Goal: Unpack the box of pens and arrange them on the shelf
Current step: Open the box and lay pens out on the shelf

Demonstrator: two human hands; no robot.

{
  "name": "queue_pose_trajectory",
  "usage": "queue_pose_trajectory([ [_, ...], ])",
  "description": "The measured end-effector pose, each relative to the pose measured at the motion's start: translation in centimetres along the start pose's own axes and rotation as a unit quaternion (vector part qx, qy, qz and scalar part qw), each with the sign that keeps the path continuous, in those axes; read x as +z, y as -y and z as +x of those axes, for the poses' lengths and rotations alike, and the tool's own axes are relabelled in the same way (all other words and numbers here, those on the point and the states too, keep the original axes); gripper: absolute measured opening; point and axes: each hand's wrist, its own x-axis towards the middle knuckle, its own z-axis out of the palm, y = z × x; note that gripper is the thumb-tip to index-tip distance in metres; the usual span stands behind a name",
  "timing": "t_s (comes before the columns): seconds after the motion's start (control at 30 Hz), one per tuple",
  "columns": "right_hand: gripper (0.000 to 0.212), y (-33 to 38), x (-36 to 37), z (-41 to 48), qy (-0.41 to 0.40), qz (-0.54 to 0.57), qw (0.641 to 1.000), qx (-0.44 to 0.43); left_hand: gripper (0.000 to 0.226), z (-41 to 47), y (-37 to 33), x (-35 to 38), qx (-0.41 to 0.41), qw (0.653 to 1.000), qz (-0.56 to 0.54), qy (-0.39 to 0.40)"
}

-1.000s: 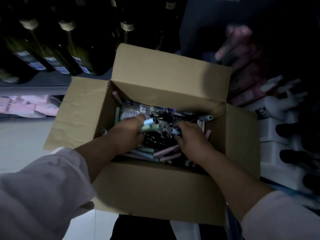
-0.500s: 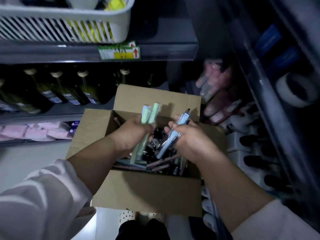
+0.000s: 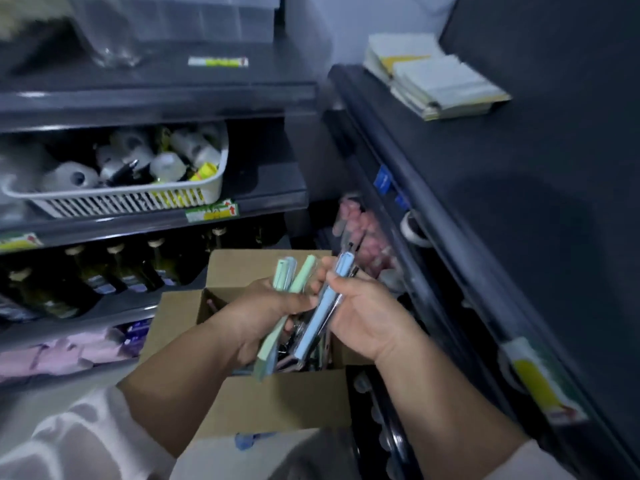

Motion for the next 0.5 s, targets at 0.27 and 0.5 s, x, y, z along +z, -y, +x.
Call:
queue_pose_trajectory([
  [0.27, 0.035, -0.2, 2.3, -10.0, -0.082, -0.019, 0.991, -0.107, 0.022, -6.3, -1.9, 3.0, 0.087, 0.988, 0.09, 0.086],
  [0.5, 0.03, -2.9, 3.2, -20.0, -0.191, 0.036, 0.961, -0.196, 0.004, -12.5, -0.8, 5.9, 0.066, 0.981, 0.09, 0.159],
])
